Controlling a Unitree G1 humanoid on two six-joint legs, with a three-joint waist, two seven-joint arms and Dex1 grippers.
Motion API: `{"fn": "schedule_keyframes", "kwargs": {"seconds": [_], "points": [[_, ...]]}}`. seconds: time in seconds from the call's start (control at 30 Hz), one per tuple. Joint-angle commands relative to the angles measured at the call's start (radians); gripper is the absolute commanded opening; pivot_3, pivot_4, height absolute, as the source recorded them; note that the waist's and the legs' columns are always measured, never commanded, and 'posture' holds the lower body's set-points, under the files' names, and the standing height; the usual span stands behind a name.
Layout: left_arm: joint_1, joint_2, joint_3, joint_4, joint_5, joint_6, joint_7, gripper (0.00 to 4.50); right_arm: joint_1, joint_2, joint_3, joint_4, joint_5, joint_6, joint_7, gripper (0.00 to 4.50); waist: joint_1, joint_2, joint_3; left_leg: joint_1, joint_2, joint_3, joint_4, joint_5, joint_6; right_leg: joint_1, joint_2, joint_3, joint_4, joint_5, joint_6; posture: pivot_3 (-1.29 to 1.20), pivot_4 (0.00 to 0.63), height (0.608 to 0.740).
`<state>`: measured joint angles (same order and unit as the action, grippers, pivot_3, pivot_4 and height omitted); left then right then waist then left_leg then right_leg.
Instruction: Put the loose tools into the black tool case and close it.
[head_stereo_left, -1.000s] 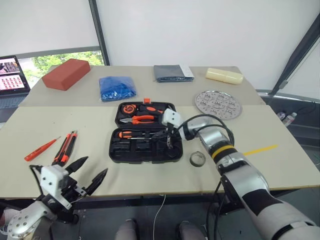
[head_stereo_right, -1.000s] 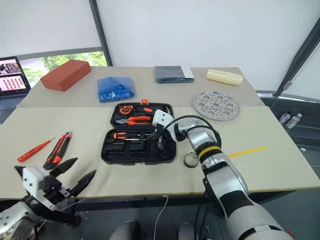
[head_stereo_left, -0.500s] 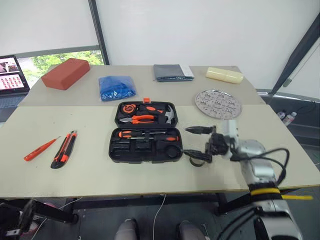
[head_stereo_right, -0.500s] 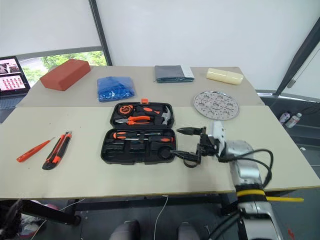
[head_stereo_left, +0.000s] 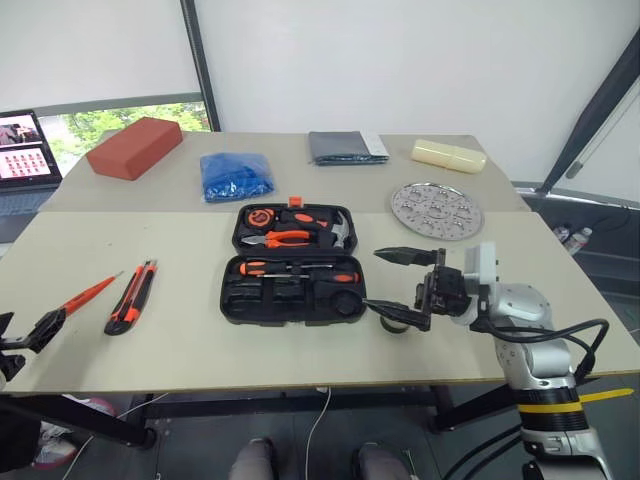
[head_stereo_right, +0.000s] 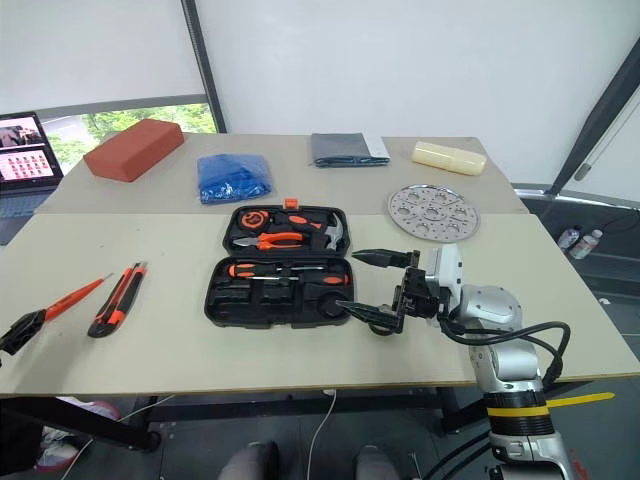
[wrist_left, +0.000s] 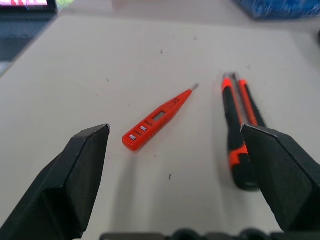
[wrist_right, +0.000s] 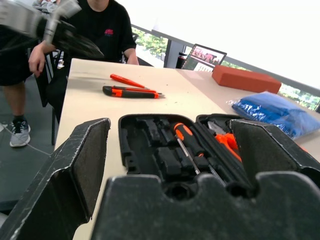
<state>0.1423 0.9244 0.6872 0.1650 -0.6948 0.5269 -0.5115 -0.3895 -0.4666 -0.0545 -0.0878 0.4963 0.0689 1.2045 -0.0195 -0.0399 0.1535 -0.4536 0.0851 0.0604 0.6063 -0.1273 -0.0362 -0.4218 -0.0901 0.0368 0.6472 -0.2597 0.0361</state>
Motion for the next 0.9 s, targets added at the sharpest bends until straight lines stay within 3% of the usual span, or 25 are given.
{"fn": "schedule_keyframes", "kwargs": {"seconds": [0.03, 0.2, 0.37, 0.47, 0.73, 0.77, 0.9], "points": [[-0.206, 0.097, -0.133, 0.279, 0.137, -0.045, -0.075, 4.5, -0.031, -0.01, -0.008, -0.1, 0.051, 0.04, -0.039, 4.46, 0.005, 0.0, 0.0, -0.001, 0.001, -0.001, -0.001, 0.001, -0.001, -0.001, 0.001, -0.001, 0.0, 0.001, 0.003, 0.0, 0.15, 0.74], [-0.465, 0.126, -0.275, 0.602, 0.274, -0.127, -0.173, 4.5, -0.02, -0.03, -0.011, -0.142, 0.064, 0.069, -0.067, 4.46, 0.009, -0.001, 0.0, -0.001, 0.002, -0.002, -0.005, 0.003, -0.002, -0.001, 0.003, -0.002, 0.0, 0.001, 0.003, 0.0, 0.15, 0.74], [-0.672, 0.086, -0.363, 0.877, 0.369, -0.22, -0.255, 4.5, 0.007, -0.066, -0.032, -0.191, 0.071, 0.093, -0.095, 4.46, 0.013, -0.002, 0.0, -0.002, 0.002, -0.002, -0.004, 0.003, -0.002, -0.001, 0.003, -0.002, 0.0, 0.0, 0.004, 0.0, 0.15, 0.74], [-0.738, 0.054, -0.375, 0.97, 0.4, -0.29, -0.292, 3.71, 0.024, -0.082, -0.034, -0.22, 0.081, 0.107, -0.109, 4.5, 0.021, -0.002, 0.0, -0.002, 0.002, -0.002, -0.003, 0.004, -0.004, -0.001, 0.003, -0.002, 0.001, 0.001, 0.004, 0.0, 0.15, 0.74], [-0.754, 0.037, -0.362, 1.055, 0.427, -0.365, -0.366, 0.64, 0.042, -0.108, -0.023, -0.233, 0.096, 0.123, -0.102, 4.5, 0.032, -0.003, 0.0, -0.002, 0.001, -0.001, 0.002, 0.002, -0.007, 0.001, 0.001, -0.002, 0.001, 0.003, 0.007, 0.0, 0.15, 0.74], [-0.742, 0.042, -0.351, 1.051, 0.42, -0.394, -0.391, 0.47, 0.043, -0.11, -0.022, -0.232, 0.098, 0.124, -0.1, 4.5, 0.032, -0.003, 0.0, -0.002, 0.001, -0.001, 0.002, 0.002, -0.007, 0.001, 0.001, -0.002, 0.001, 0.003, 0.007, 0.0, 0.15, 0.74], [-0.708, 0.053, -0.253, 0.968, 0.326, -0.569, -0.585, 0.48, 0.044, -0.13, -0.033, -0.215, 0.097, 0.119, -0.087, 4.5, 0.03, -0.003, 0.0, -0.003, 0.001, -0.001, 0.002, 0.002, -0.007, 0.001, 0.001, -0.003, 0.001, 0.004, 0.007, 0.0, 0.15, 0.74]]}}
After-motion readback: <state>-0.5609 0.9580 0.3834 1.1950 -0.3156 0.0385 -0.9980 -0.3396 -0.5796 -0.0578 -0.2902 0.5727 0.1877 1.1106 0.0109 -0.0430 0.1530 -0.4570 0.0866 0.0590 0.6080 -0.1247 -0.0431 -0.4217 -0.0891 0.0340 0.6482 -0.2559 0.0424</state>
